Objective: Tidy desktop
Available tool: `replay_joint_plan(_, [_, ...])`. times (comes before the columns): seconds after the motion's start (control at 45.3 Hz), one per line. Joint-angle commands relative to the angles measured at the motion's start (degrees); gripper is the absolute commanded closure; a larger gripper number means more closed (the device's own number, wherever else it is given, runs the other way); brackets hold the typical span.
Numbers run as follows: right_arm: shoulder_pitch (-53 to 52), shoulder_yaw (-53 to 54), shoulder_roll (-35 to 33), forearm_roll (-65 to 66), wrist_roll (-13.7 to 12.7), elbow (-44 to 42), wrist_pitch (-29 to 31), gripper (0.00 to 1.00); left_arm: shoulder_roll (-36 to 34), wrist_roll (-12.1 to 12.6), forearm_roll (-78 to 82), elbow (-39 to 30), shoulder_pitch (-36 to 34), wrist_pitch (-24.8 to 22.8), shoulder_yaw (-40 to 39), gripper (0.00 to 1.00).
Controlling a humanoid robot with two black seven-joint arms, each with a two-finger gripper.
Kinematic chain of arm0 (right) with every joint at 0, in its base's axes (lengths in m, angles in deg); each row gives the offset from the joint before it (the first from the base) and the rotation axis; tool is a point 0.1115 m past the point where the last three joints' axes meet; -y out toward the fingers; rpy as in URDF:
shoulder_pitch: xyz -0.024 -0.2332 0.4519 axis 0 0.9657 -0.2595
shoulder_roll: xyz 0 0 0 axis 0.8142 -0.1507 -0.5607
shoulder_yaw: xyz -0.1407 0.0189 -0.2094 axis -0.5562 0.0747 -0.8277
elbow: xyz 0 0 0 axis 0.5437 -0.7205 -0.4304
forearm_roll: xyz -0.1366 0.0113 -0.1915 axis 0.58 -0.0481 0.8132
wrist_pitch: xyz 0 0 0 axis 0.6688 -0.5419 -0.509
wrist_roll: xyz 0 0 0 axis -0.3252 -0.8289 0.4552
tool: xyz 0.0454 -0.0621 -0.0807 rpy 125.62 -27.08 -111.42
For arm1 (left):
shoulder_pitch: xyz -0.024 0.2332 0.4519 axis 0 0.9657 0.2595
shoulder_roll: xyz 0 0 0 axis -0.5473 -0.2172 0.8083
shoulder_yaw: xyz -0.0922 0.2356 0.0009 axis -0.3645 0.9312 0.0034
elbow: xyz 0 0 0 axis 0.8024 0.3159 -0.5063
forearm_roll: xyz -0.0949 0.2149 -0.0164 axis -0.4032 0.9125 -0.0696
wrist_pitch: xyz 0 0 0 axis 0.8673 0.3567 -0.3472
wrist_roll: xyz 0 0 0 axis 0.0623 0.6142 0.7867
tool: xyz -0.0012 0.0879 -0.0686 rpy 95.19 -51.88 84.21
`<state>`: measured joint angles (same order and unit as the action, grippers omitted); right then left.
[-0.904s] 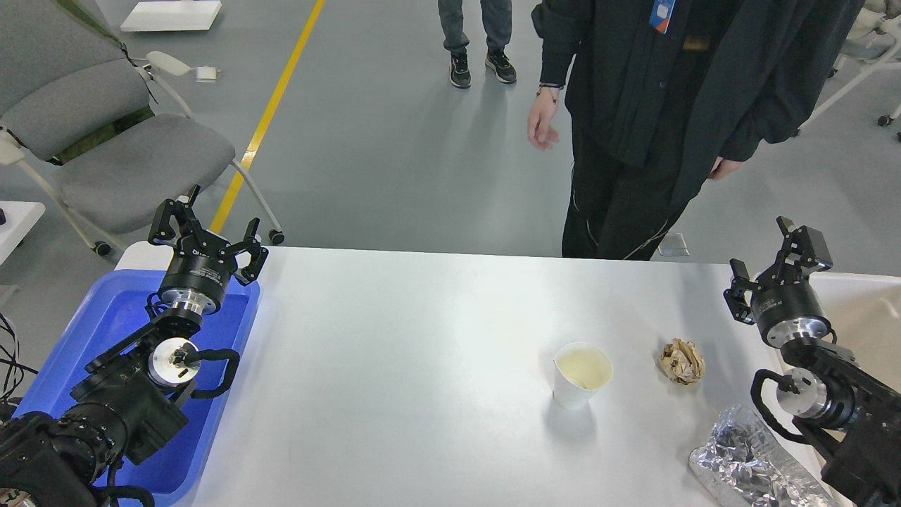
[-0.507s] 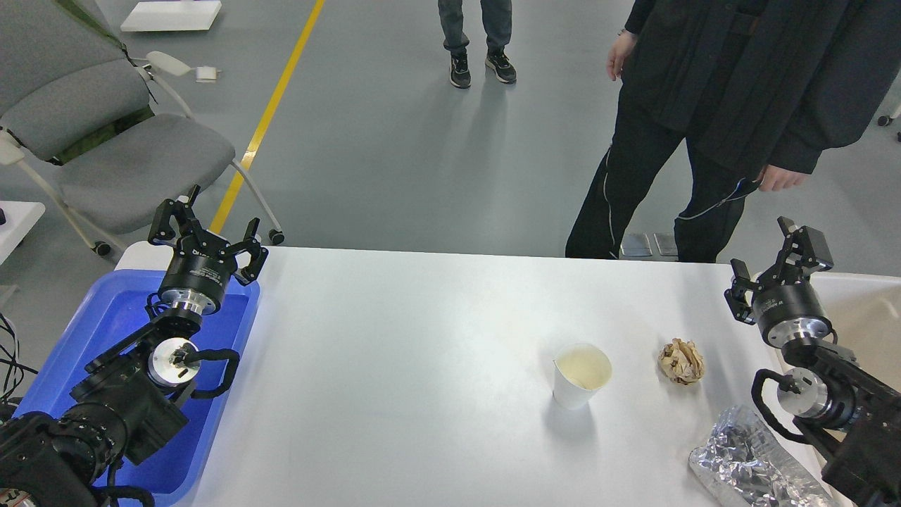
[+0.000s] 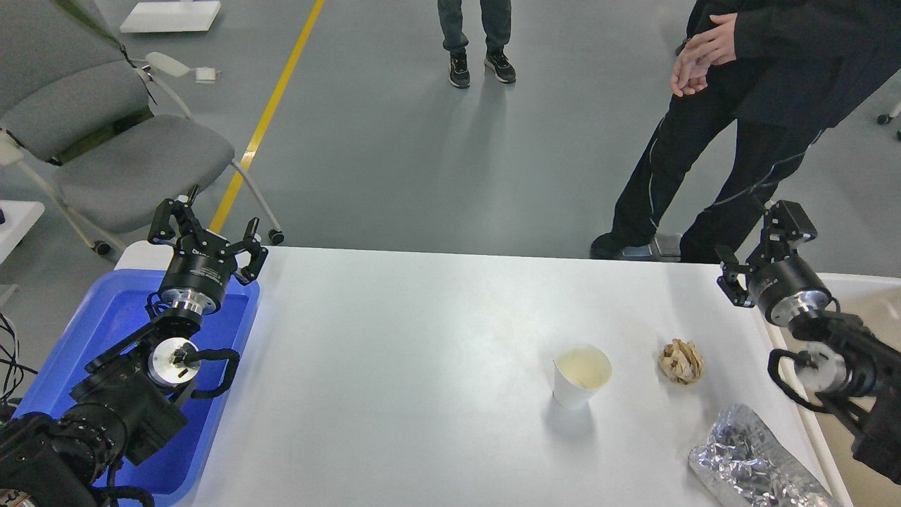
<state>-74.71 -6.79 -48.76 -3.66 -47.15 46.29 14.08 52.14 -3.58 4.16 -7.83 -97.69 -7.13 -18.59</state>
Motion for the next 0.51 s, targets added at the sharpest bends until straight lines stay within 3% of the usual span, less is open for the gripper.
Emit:
replay_joint_plan(0.0, [-5.5, -5.5, -8.2, 10.7, -5.2, 10.8, 0.6, 0.0, 0.0, 0.0, 0.0, 0.0, 0.0, 0.0, 0.0, 0.0])
replay_joint_plan(0.243, [-10.0, -10.1, -15.9, 23.0, -9.5, 25.0, 4.7, 0.0, 0.0, 0.0, 0.0, 0.0, 0.0, 0.0, 0.0, 0.0])
replay_joint_plan(0.485, [-15.9, -16.0, -17.6, 34.3, -13.3, 30.9, 9.4, 0.0, 0.0, 0.0, 0.0, -0.1, 0.0, 0.0, 0.0, 0.0])
